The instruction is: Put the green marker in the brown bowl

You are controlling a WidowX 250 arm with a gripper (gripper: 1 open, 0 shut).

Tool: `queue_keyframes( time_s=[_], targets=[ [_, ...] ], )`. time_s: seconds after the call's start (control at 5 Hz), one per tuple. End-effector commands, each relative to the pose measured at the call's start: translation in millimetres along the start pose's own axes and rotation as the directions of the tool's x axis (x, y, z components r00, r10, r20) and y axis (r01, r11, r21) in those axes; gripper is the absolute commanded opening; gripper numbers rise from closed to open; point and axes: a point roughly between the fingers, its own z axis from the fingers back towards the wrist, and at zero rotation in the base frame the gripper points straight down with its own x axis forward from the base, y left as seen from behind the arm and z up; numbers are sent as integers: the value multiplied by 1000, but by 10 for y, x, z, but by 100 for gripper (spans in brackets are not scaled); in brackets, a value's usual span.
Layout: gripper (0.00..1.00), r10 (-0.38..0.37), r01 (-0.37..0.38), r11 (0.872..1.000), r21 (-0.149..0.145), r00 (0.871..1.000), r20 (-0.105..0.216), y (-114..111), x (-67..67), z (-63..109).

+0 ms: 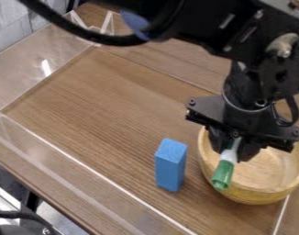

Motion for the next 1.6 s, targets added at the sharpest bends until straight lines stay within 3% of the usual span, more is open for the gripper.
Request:
queue_keyframes(
  time_s=[0.0, 1.4],
  targets=[
    [0, 31, -28, 999, -44, 998, 59, -42, 176, 172],
    [0, 68, -62, 995, -74, 994, 85, -90, 241, 79]
  ],
)
